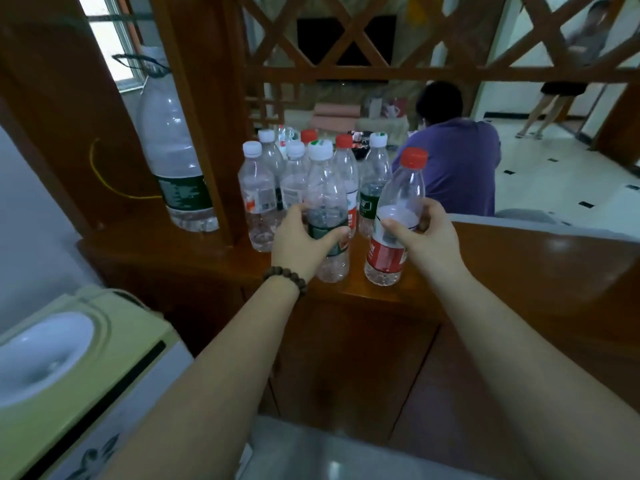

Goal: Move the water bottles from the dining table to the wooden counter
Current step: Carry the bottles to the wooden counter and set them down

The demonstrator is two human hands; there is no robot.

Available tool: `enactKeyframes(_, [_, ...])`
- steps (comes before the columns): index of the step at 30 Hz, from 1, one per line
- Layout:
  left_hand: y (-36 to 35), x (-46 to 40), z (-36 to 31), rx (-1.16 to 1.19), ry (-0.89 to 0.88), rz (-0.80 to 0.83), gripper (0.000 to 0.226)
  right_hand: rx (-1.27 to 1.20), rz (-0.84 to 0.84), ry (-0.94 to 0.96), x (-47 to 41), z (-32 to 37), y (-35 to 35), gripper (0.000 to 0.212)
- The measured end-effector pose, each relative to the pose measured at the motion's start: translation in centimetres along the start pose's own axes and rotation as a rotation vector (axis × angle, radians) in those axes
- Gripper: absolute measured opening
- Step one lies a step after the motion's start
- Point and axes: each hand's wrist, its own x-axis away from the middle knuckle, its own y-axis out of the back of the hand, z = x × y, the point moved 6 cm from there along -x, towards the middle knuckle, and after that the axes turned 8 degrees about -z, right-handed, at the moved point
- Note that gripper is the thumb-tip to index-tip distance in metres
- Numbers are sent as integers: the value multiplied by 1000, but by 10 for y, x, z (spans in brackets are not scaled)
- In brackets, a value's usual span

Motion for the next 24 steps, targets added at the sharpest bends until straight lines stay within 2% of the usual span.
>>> enactKeyframes(4, [-20, -30, -4, -58, -42, 58, 62, 61, -6, 3, -27, -4, -20, 60])
enactKeyframes(11, [-44, -47, 3, -199, -51, 76, 72, 172, 50, -42, -53, -19, -40, 70])
enactKeyframes(15, [-50, -47, 8, -282, -35, 68, 73, 189, 90, -43, -58, -22, -45, 70])
enactKeyframes(24, [-54, -44, 14, -301, -18, 61, 68, 198, 118, -5, -61, -20, -47, 64])
